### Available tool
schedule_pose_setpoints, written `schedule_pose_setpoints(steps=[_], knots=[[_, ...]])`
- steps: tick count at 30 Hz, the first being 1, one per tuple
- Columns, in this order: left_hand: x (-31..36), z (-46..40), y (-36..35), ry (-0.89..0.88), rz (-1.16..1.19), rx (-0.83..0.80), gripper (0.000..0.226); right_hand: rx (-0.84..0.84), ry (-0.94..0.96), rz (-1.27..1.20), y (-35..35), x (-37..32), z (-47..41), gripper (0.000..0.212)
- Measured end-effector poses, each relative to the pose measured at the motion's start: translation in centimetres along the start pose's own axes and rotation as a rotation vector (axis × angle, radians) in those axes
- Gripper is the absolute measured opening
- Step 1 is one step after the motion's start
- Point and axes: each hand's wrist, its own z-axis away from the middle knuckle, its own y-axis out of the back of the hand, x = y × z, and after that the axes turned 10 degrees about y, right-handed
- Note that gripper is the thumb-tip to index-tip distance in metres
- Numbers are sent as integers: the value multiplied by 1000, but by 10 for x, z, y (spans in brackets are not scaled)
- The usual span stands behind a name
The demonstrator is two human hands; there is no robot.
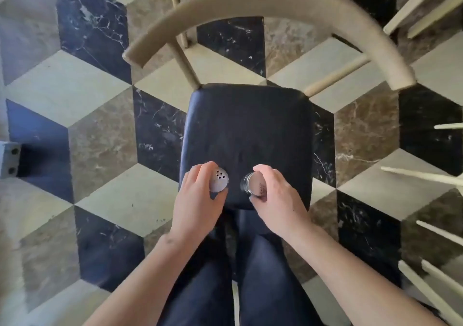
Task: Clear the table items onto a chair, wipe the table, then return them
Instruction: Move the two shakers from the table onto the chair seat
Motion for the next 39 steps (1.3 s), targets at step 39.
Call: schedule_pose_setpoints(steps=[39], knots=[[19, -202, -101, -4, -102, -63, 46, 241, -106, -3, -25, 101, -182, 62]])
